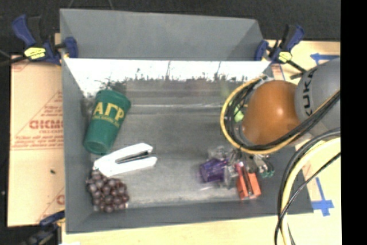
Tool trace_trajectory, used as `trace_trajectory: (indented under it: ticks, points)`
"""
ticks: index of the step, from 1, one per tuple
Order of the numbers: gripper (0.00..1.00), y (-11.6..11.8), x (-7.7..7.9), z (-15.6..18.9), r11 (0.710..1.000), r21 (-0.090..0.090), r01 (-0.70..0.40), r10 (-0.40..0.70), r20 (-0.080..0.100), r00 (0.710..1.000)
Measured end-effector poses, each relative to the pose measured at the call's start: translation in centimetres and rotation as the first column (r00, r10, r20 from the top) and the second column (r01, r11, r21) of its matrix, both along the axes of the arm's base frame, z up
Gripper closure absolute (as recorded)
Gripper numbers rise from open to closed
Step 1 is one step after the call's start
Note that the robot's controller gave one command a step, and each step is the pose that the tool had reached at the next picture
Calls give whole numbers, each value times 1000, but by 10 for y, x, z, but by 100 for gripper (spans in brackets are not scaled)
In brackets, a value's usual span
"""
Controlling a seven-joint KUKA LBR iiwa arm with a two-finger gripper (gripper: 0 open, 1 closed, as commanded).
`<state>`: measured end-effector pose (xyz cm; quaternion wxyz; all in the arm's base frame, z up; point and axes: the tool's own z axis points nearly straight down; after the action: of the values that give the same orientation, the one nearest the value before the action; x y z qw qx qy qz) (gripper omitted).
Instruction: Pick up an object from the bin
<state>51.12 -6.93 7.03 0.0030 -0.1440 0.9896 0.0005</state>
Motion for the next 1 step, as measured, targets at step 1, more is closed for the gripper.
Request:
trace_trajectory:
  ticks: [1]
  points:
    - [100, 0, 0, 0, 1000, 0, 1, -1, 0, 1000]
